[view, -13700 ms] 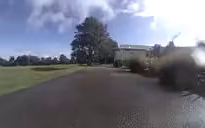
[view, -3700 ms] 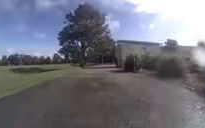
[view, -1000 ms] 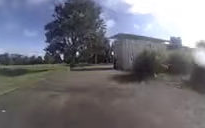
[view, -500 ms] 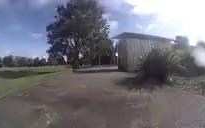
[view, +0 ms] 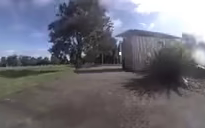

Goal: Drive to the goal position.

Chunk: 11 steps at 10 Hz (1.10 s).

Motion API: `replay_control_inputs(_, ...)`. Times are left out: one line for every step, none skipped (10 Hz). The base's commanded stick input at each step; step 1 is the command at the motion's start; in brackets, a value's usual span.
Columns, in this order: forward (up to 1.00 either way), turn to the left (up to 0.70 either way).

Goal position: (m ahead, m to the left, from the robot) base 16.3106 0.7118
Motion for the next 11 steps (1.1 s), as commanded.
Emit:
replay_control_inputs(1.0,0.0)
replay_control_inputs(1.0,0.0)
replay_control_inputs(1.0,0.0)
replay_control_inputs(1.0,0.0)
replay_control_inputs(1.0,0.0)
replay_control_inputs(1.0,0.0)
replay_control_inputs(1.0,0.0)
replay_control_inputs(1.0,0.0)
replay_control_inputs(1.0,0.0)
replay_control_inputs(1.0,0.0)
replay_control_inputs(1.0,0.0)
